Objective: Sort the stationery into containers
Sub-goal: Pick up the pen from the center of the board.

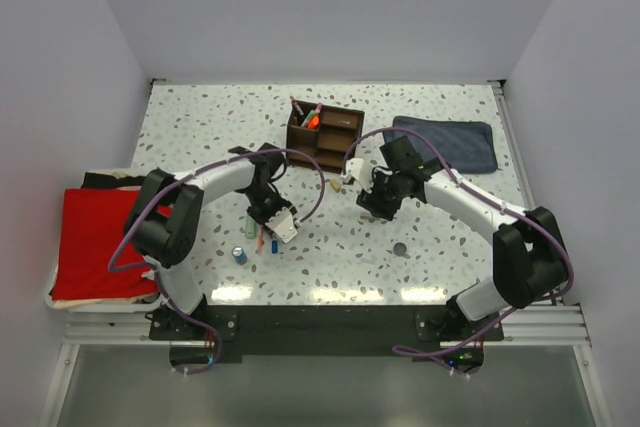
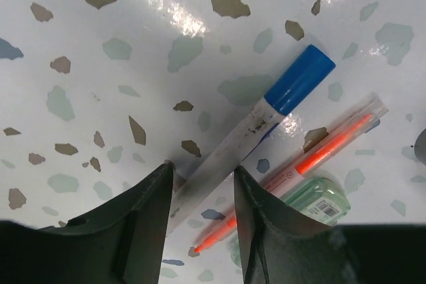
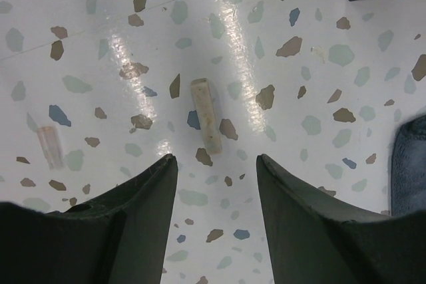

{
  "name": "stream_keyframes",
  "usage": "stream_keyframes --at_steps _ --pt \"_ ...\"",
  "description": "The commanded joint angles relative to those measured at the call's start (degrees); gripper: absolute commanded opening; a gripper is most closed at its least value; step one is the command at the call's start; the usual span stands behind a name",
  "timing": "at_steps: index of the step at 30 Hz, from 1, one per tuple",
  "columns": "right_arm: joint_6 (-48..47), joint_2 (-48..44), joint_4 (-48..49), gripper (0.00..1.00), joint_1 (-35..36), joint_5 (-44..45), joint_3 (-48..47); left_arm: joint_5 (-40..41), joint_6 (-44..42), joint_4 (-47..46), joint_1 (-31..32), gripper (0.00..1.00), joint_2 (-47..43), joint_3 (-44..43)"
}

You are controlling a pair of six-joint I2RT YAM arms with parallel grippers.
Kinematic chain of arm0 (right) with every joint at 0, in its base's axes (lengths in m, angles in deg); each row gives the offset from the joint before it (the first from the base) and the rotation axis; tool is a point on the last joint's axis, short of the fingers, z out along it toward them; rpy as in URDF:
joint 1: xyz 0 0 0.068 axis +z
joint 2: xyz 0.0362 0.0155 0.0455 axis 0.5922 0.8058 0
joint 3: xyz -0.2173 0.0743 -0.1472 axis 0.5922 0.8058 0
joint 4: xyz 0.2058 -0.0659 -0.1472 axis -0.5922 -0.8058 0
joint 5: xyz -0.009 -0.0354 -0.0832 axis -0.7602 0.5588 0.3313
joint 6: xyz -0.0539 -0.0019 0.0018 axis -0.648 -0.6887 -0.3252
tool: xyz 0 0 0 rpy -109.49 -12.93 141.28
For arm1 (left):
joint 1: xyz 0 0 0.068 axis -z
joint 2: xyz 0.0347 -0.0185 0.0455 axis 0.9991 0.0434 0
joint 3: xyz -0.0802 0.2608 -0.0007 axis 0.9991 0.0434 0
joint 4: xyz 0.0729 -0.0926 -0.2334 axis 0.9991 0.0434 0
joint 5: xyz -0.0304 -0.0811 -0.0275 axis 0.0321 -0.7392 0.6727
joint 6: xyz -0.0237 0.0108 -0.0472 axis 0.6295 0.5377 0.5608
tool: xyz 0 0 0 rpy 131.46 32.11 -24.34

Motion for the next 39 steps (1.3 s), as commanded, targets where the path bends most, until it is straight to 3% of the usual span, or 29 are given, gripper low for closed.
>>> stream_keyframes --at_steps 1,5,11,19,21,24,29,34,37,38,39 --pt "0.7 -2.6 -0.3 0.55 0.2 0.8 0.9 -1.2 -3.0 -1.4 3.2 0.46 0.8 1.8" --pt "0.6 -3.8 -0.9 0.55 0.1 1.1 1.8 -2.0 -4.7 -0.2 5.3 0.46 1.1 1.9" --pt "1.1 -5.5 -1.1 0.55 0.0 0.8 3.5 -1.2 -6.0 2.8 7.2 0.36 4.1 1.4" --pt "2.0 -7.7 -1.2 0.55 -0.1 0.6 5.3 -2.3 -4.2 9.0 10.6 0.13 11.1 -4.3" --pt "2.1 -8.8 -1.2 0.54 -0.5 0.8 5.7 -3.4 -2.8 10.3 11.1 0.02 11.4 -6.4" --pt "2.9 -10.2 -2.0 0.54 -1.9 0.9 5.5 -8.7 1.3 13.2 10.9 0.00 10.9 -12.7" --pt "3.3 -11.0 -3.3 0.54 -4.5 0.8 5.2 -24.4 4.7 21.9 8.5 0.00 8.0 -27.9" --pt "3.9 -8.9 -2.6 0.54 -6.0 0.7 3.8 -38.6 18.8 20.1 4.9 0.00 9.3 -44.3" --pt "4.2 -7.0 -2.6 0.54 -6.8 0.8 1.4 -47.7 32.5 12.7 0.0 0.00 11.1 -48.7" --pt "4.0 -6.4 -3.2 0.54 -6.9 1.2 0.8 -49.7 37.0 4.9 -1.4 0.00 11.2 -48.7" --pt "3.9 -5.8 -3.4 0.54 -7.0 1.4 -0.5 -51.3 47.1 -0.3 -4.1 0.00 10.9 -47.3"
